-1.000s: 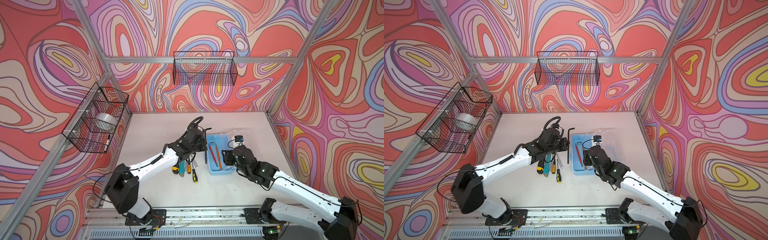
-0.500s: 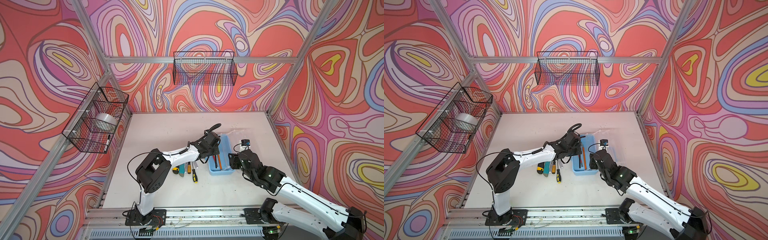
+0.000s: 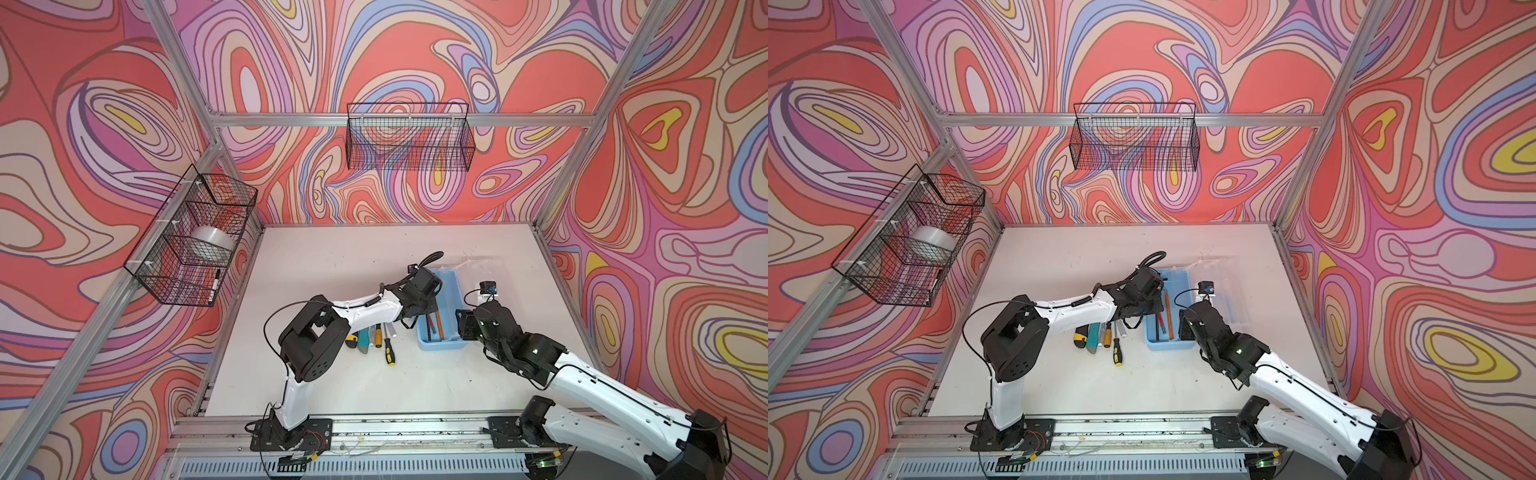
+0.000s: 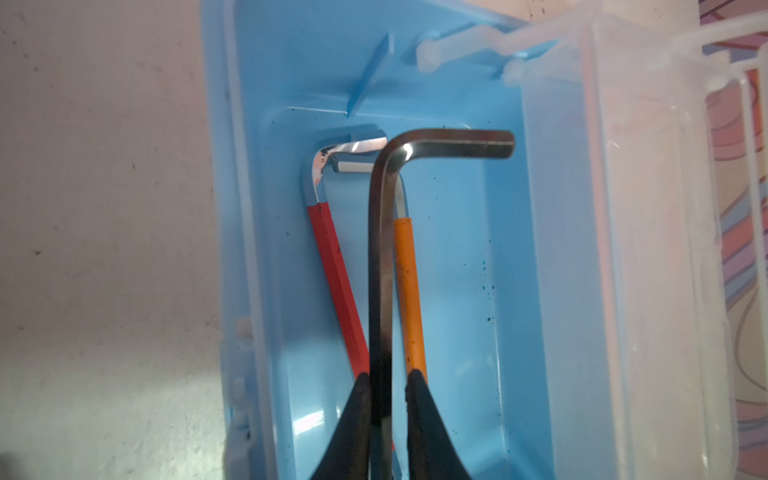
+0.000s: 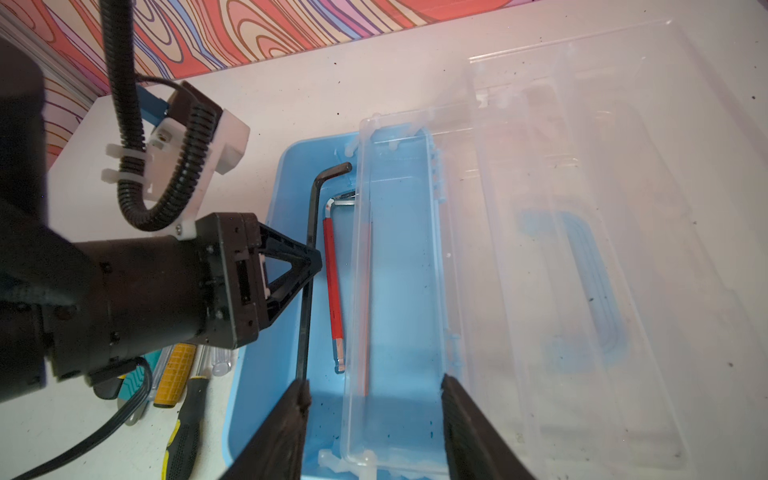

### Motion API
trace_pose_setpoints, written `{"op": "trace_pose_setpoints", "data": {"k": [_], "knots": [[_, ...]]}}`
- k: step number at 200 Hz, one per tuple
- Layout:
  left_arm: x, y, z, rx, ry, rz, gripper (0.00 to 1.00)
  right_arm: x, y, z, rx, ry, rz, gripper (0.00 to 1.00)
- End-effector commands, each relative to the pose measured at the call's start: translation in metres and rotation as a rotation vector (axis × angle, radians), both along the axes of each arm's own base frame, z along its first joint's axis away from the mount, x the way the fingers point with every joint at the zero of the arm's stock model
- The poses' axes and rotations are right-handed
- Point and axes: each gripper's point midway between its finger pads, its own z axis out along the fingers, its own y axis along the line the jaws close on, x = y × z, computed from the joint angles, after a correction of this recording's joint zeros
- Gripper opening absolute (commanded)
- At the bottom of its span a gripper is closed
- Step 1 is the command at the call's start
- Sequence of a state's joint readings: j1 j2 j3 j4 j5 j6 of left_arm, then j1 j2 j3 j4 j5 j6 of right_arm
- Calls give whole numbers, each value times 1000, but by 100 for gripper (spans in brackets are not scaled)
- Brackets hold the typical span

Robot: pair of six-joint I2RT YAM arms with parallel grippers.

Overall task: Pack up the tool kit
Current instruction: 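Lift the black hex key with the left gripper over the blue box, then lower the black hex key into the box and open the left gripper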

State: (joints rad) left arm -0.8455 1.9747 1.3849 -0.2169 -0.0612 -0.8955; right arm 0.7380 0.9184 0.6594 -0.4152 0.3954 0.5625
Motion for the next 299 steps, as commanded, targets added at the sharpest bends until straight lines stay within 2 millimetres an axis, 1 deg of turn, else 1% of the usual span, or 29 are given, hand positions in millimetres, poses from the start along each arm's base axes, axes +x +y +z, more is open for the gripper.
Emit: {"op": "trace_pose_setpoints", "data": {"k": [1,40,54,68,81,96,105,113,116,122,135,146,155,167,180,197,209,233,255,287,299], "knots": [[4,-4,4,5,-7,15,20,1,0,-3,-3,-2,6,54],[2,-6,4,-1,-3,5,21,1,3,-1,4,2,21,54],[1,-6,10,-11,-14,-13,21,0,5,0,7,3,29,54],[0,-7,24,-18,-54,-54,21,0,7,0,11,9,42,54],[-3,0,39,3,-103,-83,21,0,10,2,14,13,56,54],[-7,19,51,64,-160,-105,21,1,16,8,16,4,85,55],[-13,31,54,109,-189,-124,25,1,21,14,23,-5,113,55],[-16,42,56,145,-203,-128,28,3,28,20,37,-14,136,55],[-20,48,53,175,-192,-137,28,4,31,23,45,-18,147,55],[-24,58,51,214,-188,-143,30,5,37,25,55,-18,167,54],[-29,79,50,288,-188,-133,37,8,49,29,67,-11,197,55],[-34,97,48,342,-189,-119,42,9,60,28,55,-2,221,56],[-36,114,47,374,-184,-91,49,8,67,23,40,6,233,57],[-40,136,45,387,-171,-51,53,7,77,17,35,21,253,59],[-43,161,41,371,-156,23,62,6,85,10,38,41,268,63],[-46,184,36,313,-149,74,63,6,91,4,43,54,269,66],[-49,200,32,311,-136,107,65,5,94,0,48,67,269,67],[-51,225,26,336,-111,146,65,5,100,-6,65,88,275,68],[-51,240,23,333,-121,179,68,4,102,-11,72,96,270,68],[-49,253,19,324,-120,182,65,2,103,-18,79,119,250,66],[-48,252,16,315,-113,164,64,1,105,-19,79,125,247,65]]}}
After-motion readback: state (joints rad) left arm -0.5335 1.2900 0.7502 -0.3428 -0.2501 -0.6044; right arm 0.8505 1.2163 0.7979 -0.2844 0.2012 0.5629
